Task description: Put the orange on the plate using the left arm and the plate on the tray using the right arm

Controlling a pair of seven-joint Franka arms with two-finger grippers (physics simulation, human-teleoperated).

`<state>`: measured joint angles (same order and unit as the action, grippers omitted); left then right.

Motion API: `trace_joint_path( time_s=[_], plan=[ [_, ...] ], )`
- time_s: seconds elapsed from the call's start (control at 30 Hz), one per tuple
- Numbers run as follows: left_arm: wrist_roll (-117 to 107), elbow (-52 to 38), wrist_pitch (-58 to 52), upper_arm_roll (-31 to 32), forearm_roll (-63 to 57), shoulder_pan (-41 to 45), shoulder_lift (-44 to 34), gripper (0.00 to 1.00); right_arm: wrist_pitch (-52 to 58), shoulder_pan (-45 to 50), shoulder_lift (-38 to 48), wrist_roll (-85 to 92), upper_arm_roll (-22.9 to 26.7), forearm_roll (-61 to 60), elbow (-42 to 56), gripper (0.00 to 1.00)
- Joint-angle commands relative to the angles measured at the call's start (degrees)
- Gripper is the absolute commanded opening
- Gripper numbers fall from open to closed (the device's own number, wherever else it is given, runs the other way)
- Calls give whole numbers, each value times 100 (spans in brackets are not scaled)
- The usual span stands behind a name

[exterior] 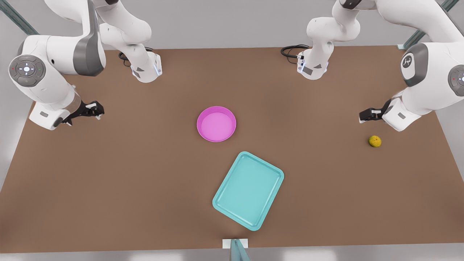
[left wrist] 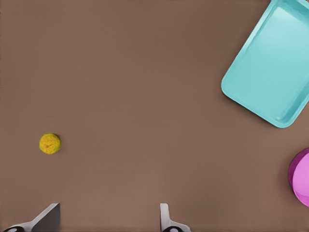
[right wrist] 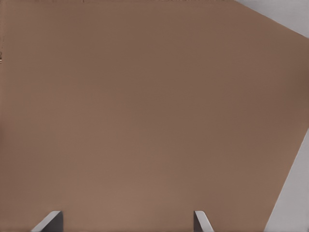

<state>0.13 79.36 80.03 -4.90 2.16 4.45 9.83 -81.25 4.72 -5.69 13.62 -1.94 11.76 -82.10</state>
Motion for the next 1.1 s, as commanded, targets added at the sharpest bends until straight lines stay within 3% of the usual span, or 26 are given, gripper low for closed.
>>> trace_joint_path(
  time_s=[0.0,0.07,0.13,0.17,0.23,0.43,0.53,1.07],
  plan=[
    [-197,9,13,-11,-23,12,54,100,-84,3,-3,606,1,-7,9,100],
    [-250,422,320,-142,-128,-40,238,100,-75,12,-11,606,1,-7,9,100],
    [162,1564,2524,-591,-146,-172,397,100,-32,55,-301,606,1,-78,158,100],
    [1233,1732,2799,-591,-58,-787,563,100,-23,82,-310,606,-17,-95,203,100],
    [1665,2452,3914,-872,-75,-858,766,100,-5,117,-275,589,-78,-174,212,100],
    [2694,3542,6059,-1320,381,-1007,1302,100,224,170,-275,606,-105,-306,273,100],
    [2844,3788,6437,-1364,408,-1060,1460,100,338,188,-284,606,-113,-332,273,100],
    [2844,3876,6024,-1408,408,-1253,2075,100,74,144,-354,659,-69,-289,335,100]
  ],
)
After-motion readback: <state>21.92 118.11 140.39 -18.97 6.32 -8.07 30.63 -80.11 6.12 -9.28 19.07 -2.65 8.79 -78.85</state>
